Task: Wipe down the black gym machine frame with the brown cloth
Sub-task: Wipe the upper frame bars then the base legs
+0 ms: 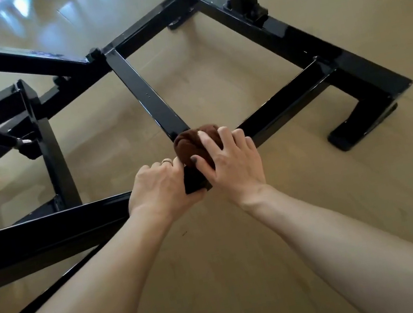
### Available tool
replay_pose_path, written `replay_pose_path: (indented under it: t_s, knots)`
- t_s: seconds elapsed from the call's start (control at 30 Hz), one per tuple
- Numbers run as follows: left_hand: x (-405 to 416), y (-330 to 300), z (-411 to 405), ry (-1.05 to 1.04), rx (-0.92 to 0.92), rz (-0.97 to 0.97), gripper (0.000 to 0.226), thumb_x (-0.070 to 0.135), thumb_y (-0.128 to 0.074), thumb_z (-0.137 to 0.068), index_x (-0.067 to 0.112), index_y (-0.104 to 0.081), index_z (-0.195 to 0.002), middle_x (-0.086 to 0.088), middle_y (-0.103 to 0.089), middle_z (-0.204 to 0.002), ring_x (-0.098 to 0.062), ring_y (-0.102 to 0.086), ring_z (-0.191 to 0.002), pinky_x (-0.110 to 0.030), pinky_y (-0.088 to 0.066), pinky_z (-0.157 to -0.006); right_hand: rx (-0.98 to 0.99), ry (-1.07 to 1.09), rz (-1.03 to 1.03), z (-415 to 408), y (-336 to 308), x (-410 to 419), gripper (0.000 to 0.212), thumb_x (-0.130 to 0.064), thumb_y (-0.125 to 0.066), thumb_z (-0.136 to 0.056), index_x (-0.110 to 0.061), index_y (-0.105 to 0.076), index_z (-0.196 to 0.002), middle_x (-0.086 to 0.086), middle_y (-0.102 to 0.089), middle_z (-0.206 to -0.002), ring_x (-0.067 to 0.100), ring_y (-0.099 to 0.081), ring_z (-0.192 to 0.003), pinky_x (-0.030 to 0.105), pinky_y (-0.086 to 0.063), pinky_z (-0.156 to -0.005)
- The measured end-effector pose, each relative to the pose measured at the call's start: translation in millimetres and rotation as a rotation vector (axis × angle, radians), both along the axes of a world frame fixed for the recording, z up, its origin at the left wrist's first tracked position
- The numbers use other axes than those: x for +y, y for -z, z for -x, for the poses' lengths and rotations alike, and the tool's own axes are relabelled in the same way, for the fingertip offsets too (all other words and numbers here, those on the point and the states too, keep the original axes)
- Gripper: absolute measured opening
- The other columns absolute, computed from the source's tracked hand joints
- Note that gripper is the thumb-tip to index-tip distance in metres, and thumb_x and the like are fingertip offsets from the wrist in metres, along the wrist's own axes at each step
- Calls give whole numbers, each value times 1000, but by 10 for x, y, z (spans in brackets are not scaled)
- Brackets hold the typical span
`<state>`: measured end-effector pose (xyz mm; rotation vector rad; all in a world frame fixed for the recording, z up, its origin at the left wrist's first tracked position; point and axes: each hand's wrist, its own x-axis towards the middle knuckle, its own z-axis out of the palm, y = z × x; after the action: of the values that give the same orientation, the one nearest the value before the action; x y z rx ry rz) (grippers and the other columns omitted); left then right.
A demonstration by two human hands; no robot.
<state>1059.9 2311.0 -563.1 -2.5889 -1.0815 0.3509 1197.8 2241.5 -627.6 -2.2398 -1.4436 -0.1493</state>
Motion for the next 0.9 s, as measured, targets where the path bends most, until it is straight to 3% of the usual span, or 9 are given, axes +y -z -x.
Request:
replay_pose_path:
  t_s: [0.17,0.33,0.43,0.53,0.63,0.77,0.9]
  knots:
    - [-10,-13,12,35,26,-11,62,82,-43,-85,24,-51,-107,3,-64,-100,-20,-65,-90,-34,-43,-74,-146,-83,-22,-365,21,26,44,-46,-46,-106,-18,-61,-136,13,-58,-111,31,-56,-98,39,-49,-81]
    - [5,1,11,64,55,-15,60,79,-39,-89,25,-50,-112,4,-62,-101,-19,-63,-91,-32,-34,-72,-33,281,53,-1213,-85,29,43,-42,-42,-108,-20,-58,-141,19,-52,-125,37,-52,-110,43,-48,-93]
    - [8,29,8,74,80,-22,60,78,-37,-91,23,-50,-111,2,-62,-102,-20,-62,-91,-33,-33,-73,64,340,77,-934,-106,97,49,-49,-35,-106,-26,-57,-143,16,-49,-134,38,-48,-116,48,-45,-99]
    - [5,30,11,98,83,-35,59,77,-37,-91,22,-49,-109,1,-63,-102,-20,-63,-90,-33,-35,-73,105,266,72,-229,-130,134,56,-60,-33,-100,-28,-65,-133,12,-51,-129,35,-48,-112,48,-41,-94]
    - [14,5,-19,86,77,-11,62,80,-39,-89,23,-51,-109,2,-65,-102,-19,-65,-89,-32,-35,-71,117,226,104,108,-110,110,52,-61,-41,-98,-31,-61,-136,9,-48,-130,33,-45,-115,47,-40,-95]
    - [85,-75,-195,13,130,87,68,83,-52,-82,22,-54,-112,3,-61,-95,-17,-65,-85,-30,-42,-65,40,158,107,-80,-77,74,42,-53,-55,-99,-32,-62,-135,10,-50,-127,32,-48,-113,43,-46,-93]
    - [60,-230,-571,88,-73,96,73,83,-55,-80,18,-44,-112,-2,-59,-108,-23,-62,-102,-32,-38,-70,-76,102,129,-502,-83,-2,43,-51,-53,-102,-31,-59,-138,14,-52,-128,34,-52,-113,42,-48,-93]
